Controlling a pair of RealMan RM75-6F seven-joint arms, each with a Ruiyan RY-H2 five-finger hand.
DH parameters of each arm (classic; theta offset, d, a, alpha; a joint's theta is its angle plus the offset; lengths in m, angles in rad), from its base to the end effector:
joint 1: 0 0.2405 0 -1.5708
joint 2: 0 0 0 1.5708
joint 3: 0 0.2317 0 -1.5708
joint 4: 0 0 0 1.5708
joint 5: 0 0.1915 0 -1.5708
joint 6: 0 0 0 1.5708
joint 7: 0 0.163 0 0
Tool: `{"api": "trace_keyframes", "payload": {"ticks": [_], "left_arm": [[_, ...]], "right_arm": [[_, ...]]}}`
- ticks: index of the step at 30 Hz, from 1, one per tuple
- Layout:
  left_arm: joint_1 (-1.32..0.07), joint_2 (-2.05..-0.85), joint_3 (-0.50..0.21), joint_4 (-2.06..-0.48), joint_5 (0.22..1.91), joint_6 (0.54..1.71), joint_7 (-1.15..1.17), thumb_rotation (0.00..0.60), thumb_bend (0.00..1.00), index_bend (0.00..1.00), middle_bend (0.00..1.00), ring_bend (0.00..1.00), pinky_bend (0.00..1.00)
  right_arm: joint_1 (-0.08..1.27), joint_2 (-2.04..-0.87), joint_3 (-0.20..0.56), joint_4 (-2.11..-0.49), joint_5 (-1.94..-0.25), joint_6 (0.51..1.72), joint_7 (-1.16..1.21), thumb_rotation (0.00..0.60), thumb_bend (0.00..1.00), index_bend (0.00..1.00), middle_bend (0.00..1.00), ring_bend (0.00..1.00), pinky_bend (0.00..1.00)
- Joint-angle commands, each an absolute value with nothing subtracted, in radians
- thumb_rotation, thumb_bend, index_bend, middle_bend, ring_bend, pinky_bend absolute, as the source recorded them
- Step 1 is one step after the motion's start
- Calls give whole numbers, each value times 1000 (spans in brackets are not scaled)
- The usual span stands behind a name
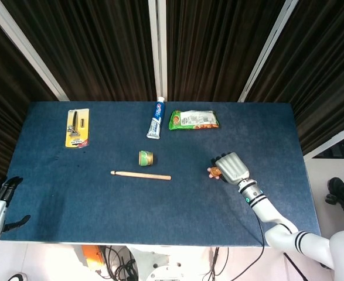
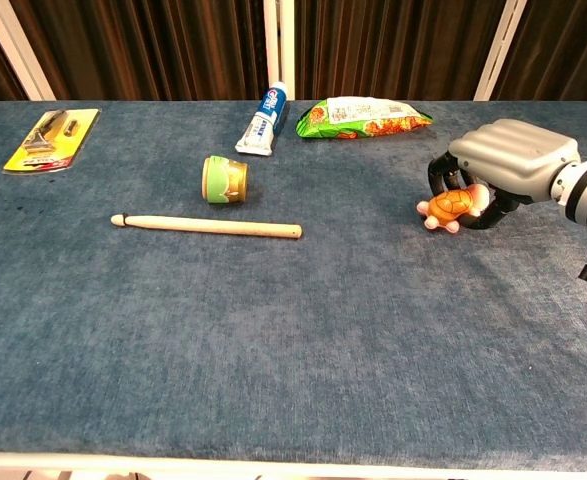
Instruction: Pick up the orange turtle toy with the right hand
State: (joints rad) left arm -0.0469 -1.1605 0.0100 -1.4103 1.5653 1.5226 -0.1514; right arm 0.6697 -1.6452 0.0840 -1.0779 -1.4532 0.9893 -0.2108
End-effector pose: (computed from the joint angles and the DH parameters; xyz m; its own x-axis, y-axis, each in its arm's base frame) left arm -0.3137 0.1757 0.1642 0.4084 0.0377 0.9120 0.9127 -0.0302 -0.4074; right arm -0.1867 -0.3454 -0.0148 0.6727 -0.1068 0.7322 -0.6821 -0.4730 0.5577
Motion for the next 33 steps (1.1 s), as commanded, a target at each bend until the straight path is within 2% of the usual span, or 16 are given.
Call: {"api": "trace_keyframes", "payload": {"ticks": [1, 6, 12, 13, 14, 16, 17, 20, 21, 23, 28, 30, 33], "left_arm": [[-47, -1161, 11, -1412, 1567, 1523, -149, 600, 128, 109, 85, 0, 38], [-48, -1159, 10, -1419, 1568, 1524, -141, 600, 128, 110, 85, 0, 41], [-51, -1157, 12, -1428, 1572, 1520, -131, 600, 127, 110, 85, 0, 43], [-51, -1157, 13, -1429, 1572, 1519, -128, 600, 127, 109, 85, 0, 43], [-51, -1157, 13, -1431, 1572, 1517, -127, 600, 127, 110, 85, 0, 43], [-52, -1156, 15, -1432, 1571, 1514, -126, 600, 127, 110, 85, 0, 43], [-52, -1155, 15, -1433, 1571, 1512, -125, 600, 127, 110, 85, 0, 43], [-53, -1156, 16, -1435, 1571, 1510, -123, 600, 127, 110, 85, 0, 45], [-54, -1157, 16, -1435, 1572, 1509, -123, 600, 127, 110, 85, 0, 45], [-54, -1157, 17, -1436, 1573, 1509, -121, 600, 127, 110, 85, 0, 45], [-53, -1155, 17, -1440, 1574, 1513, -117, 600, 127, 110, 85, 0, 46], [-53, -1154, 17, -1441, 1574, 1513, -116, 600, 128, 109, 85, 0, 46], [-53, -1154, 18, -1441, 1575, 1512, -117, 600, 127, 109, 85, 0, 46]], "right_arm": [[656, -1678, 67, -1018, -1500, 1047, -160, 600, 426, 976, 786, 747, 868], [645, -1680, 56, -997, -1512, 1069, -156, 600, 440, 1000, 859, 819, 932], [620, -1651, 54, -1029, -1494, 1075, -166, 600, 435, 1000, 870, 835, 941], [614, -1637, 51, -1047, -1483, 1064, -169, 600, 403, 993, 861, 816, 911], [610, -1622, 47, -1064, -1473, 1047, -177, 600, 338, 939, 816, 756, 829], [607, -1586, 42, -1107, -1452, 1014, -203, 600, 190, 748, 666, 591, 627], [604, -1564, 41, -1135, -1437, 997, -215, 600, 125, 622, 567, 488, 509], [599, -1519, 45, -1198, -1397, 961, -244, 600, 54, 344, 341, 241, 259], [600, -1501, 48, -1223, -1379, 944, -251, 600, 41, 268, 288, 187, 212], [601, -1474, 52, -1261, -1353, 920, -265, 600, 28, 198, 242, 142, 179], [602, -1441, 53, -1312, -1328, 902, -285, 600, 26, 158, 229, 129, 159], [600, -1436, 54, -1323, -1332, 911, -284, 600, 26, 182, 242, 131, 159], [596, -1439, 56, -1322, -1349, 933, -272, 600, 54, 267, 282, 161, 170]]}}
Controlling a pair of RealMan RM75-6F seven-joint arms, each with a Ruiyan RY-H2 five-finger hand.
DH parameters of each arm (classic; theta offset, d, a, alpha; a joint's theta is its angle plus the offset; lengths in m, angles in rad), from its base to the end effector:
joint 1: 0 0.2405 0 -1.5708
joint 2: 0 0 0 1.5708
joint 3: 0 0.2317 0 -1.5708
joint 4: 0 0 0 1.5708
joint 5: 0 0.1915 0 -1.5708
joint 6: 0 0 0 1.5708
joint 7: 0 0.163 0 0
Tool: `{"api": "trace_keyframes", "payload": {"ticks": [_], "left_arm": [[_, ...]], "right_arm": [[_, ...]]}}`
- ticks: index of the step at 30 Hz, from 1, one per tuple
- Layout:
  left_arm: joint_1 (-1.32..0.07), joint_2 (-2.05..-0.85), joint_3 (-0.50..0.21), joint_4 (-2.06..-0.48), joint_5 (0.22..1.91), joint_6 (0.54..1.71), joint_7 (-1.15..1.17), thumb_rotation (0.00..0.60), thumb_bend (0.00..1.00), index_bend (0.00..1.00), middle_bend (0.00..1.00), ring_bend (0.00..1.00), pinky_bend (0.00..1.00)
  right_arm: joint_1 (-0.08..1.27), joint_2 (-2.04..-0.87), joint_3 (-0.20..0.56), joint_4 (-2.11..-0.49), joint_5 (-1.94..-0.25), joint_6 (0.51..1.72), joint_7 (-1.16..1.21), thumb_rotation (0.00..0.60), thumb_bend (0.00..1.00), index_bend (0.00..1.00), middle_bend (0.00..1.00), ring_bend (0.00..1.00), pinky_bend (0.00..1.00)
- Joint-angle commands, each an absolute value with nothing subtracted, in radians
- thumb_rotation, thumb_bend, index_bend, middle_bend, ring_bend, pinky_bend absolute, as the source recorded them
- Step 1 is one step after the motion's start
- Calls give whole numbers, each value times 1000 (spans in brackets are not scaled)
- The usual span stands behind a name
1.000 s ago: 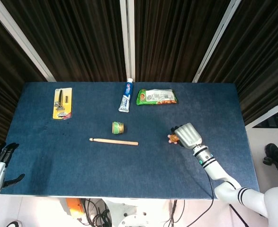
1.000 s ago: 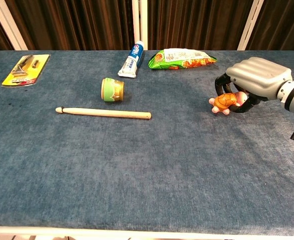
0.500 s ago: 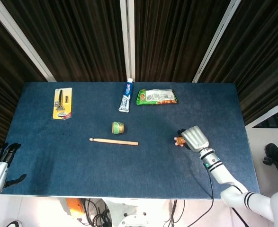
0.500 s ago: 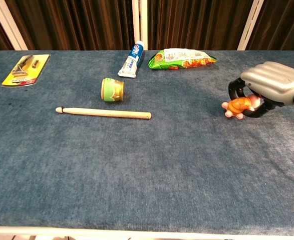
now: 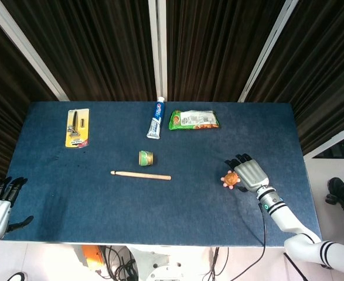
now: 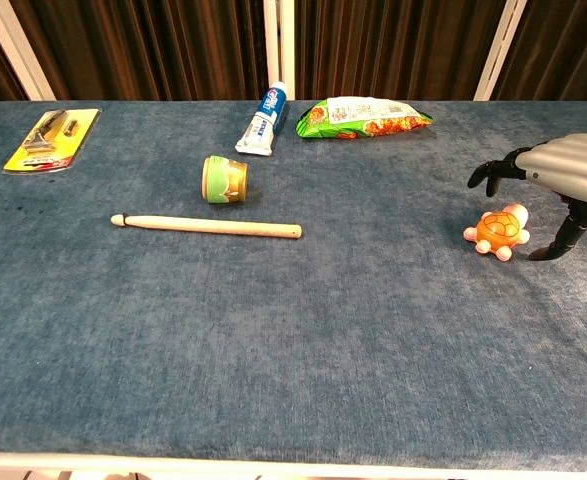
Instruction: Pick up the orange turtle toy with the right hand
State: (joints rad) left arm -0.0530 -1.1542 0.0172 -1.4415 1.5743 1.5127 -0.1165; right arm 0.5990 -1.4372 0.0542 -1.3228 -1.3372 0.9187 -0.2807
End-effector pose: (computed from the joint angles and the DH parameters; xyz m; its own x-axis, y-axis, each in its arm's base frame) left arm -0.3080 0.1758 0.1597 0.4186 0.0531 0.9066 0.9080 -0.0451 -0.4165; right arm -0.2218 -0.3218 0.0202 0.6755 -0.2558 0.6915 -0.7260 -0.3948 0.5631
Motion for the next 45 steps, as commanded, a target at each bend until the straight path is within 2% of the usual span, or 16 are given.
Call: {"api": "trace_keyframes", "payload": {"ticks": [1, 4, 9, 12, 16, 20, 22, 24, 26, 28, 30, 31, 33, 35, 45], "left_arm": [[-54, -1154, 18, -1440, 1575, 1511, -119, 600, 127, 109, 85, 0, 47], [-54, -1155, 19, -1438, 1575, 1510, -124, 600, 128, 109, 84, 0, 47], [-53, -1155, 18, -1432, 1573, 1511, -131, 600, 127, 109, 85, 0, 47], [-54, -1157, 18, -1428, 1571, 1508, -136, 600, 127, 109, 85, 0, 47], [-57, -1158, 17, -1428, 1576, 1509, -136, 600, 128, 109, 85, 0, 47], [-58, -1157, 15, -1429, 1577, 1512, -135, 600, 128, 109, 84, 0, 47], [-58, -1157, 15, -1429, 1576, 1511, -136, 600, 128, 109, 85, 0, 47], [-57, -1156, 16, -1429, 1575, 1511, -136, 600, 127, 109, 85, 0, 47], [-57, -1156, 16, -1430, 1576, 1512, -135, 600, 128, 109, 85, 0, 48], [-57, -1154, 16, -1432, 1577, 1513, -133, 600, 128, 109, 85, 0, 48], [-58, -1153, 15, -1437, 1579, 1516, -131, 600, 127, 109, 85, 0, 48], [-58, -1152, 14, -1440, 1580, 1518, -129, 600, 127, 109, 85, 0, 47], [-59, -1149, 13, -1447, 1582, 1520, -125, 600, 128, 109, 85, 0, 47], [-61, -1145, 12, -1455, 1582, 1517, -123, 600, 127, 109, 85, 0, 48], [-66, -1136, 6, -1469, 1572, 1511, -115, 600, 128, 109, 85, 0, 47]], "right_arm": [[596, -1441, 56, -1319, -1354, 937, -266, 600, 73, 286, 287, 173, 176], [600, -1450, 53, -1304, -1364, 936, -254, 600, 152, 349, 309, 219, 198], [601, -1483, 47, -1265, -1407, 964, -223, 600, 209, 485, 387, 299, 242], [599, -1512, 46, -1231, -1411, 976, -238, 600, 286, 641, 493, 405, 296], [603, -1532, 48, -1217, -1387, 956, -289, 600, 344, 787, 602, 519, 362], [599, -1555, 61, -1209, -1379, 985, -331, 600, 415, 958, 742, 662, 462], [595, -1562, 63, -1202, -1380, 997, -338, 600, 440, 999, 788, 710, 499], [592, -1562, 62, -1204, -1379, 1000, -330, 600, 433, 996, 791, 714, 503], [590, -1543, 57, -1219, -1376, 984, -314, 600, 378, 914, 746, 650, 452], [589, -1516, 52, -1241, -1368, 965, -309, 600, 244, 672, 611, 480, 327], [579, -1477, 53, -1274, -1359, 968, -292, 600, 63, 327, 375, 216, 141], [569, -1461, 55, -1288, -1355, 979, -278, 600, 19, 190, 259, 115, 71], [540, -1426, 63, -1322, -1344, 1014, -232, 600, 0, 27, 71, 8, 4], [505, -1394, 68, -1350, -1350, 1071, -185, 600, 0, 0, 1, 0, 0], [311, -1266, 29, -1475, -1412, 1356, -88, 600, 0, 0, 0, 0, 0]]}}
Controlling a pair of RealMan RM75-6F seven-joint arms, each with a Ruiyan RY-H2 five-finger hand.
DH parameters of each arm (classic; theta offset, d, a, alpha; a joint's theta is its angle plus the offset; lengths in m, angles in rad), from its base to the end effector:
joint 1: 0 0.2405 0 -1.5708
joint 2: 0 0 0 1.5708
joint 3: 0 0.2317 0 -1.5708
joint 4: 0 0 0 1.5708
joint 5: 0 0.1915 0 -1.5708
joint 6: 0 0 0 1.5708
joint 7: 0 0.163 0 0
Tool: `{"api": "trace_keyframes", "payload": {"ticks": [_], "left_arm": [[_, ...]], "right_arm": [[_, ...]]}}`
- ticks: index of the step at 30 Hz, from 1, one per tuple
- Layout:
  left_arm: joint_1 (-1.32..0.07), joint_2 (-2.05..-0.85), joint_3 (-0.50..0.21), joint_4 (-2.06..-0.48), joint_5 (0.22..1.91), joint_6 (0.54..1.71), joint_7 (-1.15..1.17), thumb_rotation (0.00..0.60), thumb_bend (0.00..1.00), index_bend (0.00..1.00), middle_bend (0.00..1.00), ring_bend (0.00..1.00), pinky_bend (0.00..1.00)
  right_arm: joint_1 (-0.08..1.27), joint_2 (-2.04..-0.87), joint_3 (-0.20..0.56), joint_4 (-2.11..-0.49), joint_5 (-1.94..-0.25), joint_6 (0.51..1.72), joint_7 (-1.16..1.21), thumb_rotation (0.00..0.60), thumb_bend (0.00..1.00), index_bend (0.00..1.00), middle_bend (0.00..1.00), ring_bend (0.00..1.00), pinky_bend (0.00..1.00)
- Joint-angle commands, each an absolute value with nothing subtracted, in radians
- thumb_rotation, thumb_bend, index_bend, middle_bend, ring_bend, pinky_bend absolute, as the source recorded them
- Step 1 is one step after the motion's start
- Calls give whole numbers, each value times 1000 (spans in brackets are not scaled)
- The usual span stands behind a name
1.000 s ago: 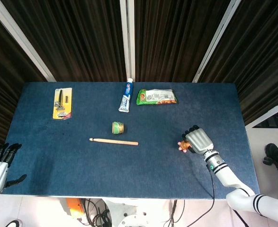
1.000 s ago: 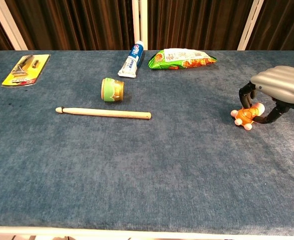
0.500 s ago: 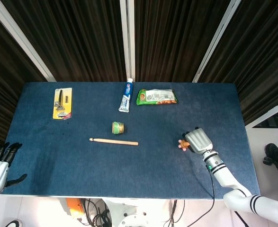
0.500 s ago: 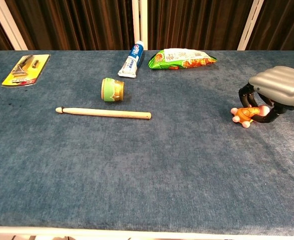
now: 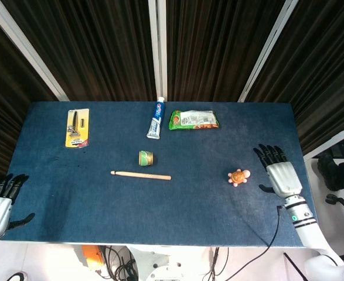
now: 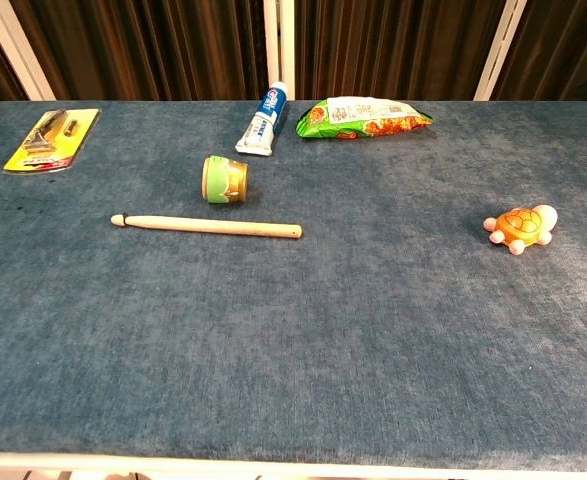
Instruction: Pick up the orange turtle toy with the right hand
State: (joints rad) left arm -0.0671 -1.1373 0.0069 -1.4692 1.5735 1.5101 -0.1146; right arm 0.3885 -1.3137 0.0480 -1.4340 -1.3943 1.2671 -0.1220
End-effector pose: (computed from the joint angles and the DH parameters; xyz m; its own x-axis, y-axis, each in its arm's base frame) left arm -0.3015 0.1819 0.1633 0.4108 0.0400 0.9108 0.9110 -0.0569 -0.4084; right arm -0.2521 -0.2806 0.0954 0.4993 -0.0859 0.8622 -0.8578 -0.1888 0.4780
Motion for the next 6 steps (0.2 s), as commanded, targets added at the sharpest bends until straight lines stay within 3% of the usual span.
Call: {"api": "trace_keyframes", "payload": {"ticks": [1, 6], "left_arm": [[-66, -1134, 6, -1468, 1571, 1512, -117, 600, 128, 110, 85, 0, 47], [-63, -1139, 2, -1455, 1564, 1517, -127, 600, 128, 109, 85, 0, 45]], "right_arm": [[293, -1261, 26, -1477, -1411, 1378, -85, 600, 0, 0, 0, 0, 0], [219, -1250, 14, -1482, -1405, 1446, -55, 600, 0, 0, 0, 0, 0]]}}
